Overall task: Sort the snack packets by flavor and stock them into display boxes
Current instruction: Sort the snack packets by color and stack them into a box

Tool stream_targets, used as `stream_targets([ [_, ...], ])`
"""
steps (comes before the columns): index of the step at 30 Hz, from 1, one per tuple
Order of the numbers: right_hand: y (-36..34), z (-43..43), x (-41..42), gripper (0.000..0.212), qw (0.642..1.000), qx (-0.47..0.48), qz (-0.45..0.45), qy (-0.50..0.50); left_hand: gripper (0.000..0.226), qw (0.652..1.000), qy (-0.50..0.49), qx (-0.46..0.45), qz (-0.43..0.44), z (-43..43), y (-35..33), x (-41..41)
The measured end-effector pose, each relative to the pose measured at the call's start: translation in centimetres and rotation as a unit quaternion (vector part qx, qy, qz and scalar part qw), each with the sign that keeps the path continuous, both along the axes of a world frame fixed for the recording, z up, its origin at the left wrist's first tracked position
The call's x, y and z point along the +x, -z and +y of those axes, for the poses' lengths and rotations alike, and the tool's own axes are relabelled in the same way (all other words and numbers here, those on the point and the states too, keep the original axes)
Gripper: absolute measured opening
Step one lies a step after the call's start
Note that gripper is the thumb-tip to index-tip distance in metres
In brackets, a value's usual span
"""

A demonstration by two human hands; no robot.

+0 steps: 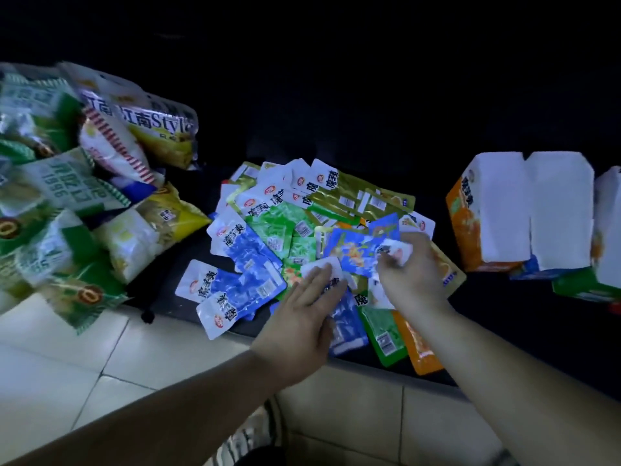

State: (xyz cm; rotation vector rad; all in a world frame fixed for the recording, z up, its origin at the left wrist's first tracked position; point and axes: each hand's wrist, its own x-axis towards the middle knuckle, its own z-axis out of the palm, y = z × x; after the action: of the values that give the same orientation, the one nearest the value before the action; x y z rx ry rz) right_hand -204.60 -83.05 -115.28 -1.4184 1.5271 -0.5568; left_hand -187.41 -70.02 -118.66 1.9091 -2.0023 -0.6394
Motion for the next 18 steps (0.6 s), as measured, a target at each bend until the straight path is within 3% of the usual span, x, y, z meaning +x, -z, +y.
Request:
stream_targets([
  [3, 1.3, 0.5, 0.4, 0.051, 0.995, 0.0, 0.086, -0.054, 0.065, 0.989, -0.124, -0.018, -0.076, 0.6, -0.5, 2.8],
  [6, 1.6, 0.7, 0.3, 0.063, 0.982, -0.039, 0.162, -0.088, 0.082, 0.941, -0.252, 0.183, -0.135, 1.1, -0.9, 4.8],
  [8, 1.6, 0.9, 0.5, 0.072, 0.98, -0.045, 0.163, -0.104, 0.088, 0.925, -0.268, 0.238, -0.125, 1.6, -0.7, 5.2],
  [10, 1.4, 1.4, 1.1, 0.075, 0.978, -0.052, 0.158, -0.123, 0.085, 0.932, -0.26, 0.227, -0.111, 1.6, -0.3, 4.3],
  [13, 1.1, 2.2, 2.7, 0.092, 0.943, -0.076, 0.246, -0.211, 0.077, 0.949, -0.234, 0.197, -0.074, 0.7, -0.5, 2.1],
  [18, 1.4, 2.4, 3.9, 0.109, 0.879, -0.059, 0.364, -0.302, 0.065, 0.981, -0.157, 0.07, 0.088, 0.3, -1.0, 2.3],
])
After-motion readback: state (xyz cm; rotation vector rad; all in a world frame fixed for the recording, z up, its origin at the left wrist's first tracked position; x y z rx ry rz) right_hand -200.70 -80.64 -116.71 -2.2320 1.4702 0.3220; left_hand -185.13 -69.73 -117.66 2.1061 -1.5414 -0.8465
